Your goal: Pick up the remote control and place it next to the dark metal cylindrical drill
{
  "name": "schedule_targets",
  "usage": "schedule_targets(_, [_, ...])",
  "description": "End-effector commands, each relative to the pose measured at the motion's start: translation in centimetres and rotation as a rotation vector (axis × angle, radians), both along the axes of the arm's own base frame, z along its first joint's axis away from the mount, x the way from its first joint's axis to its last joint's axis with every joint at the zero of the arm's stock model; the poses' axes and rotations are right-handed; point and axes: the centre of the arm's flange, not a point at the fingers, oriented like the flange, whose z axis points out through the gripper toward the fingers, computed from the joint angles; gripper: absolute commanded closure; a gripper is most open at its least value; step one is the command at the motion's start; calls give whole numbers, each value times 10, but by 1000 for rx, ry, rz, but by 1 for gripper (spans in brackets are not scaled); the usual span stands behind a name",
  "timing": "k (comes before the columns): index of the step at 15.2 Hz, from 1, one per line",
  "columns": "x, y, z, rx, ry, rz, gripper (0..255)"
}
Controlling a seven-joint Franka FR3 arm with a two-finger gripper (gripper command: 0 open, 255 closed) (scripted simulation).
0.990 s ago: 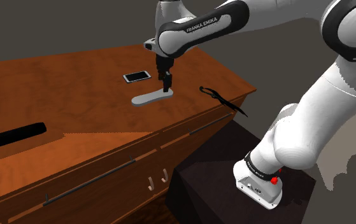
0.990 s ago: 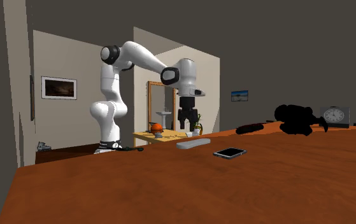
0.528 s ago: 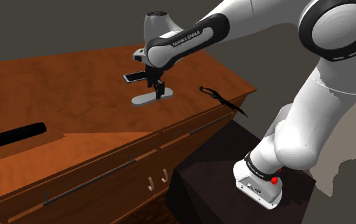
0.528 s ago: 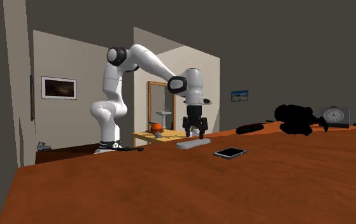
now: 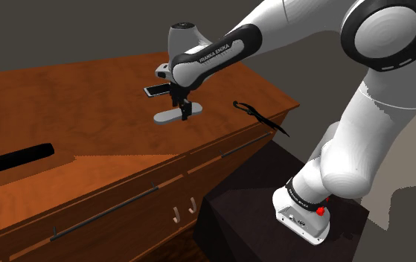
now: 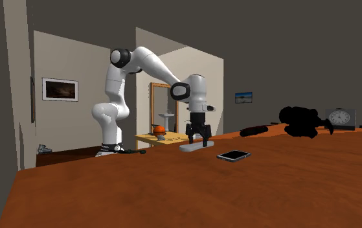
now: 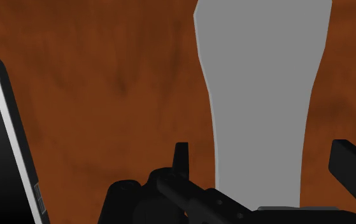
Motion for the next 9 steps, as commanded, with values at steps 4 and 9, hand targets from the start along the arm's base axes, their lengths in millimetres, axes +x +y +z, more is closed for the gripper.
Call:
schedule_targets(4, [0, 0, 0, 0, 0, 0, 255])
schedule_targets(9, [0, 0, 0, 0, 0, 0, 255])
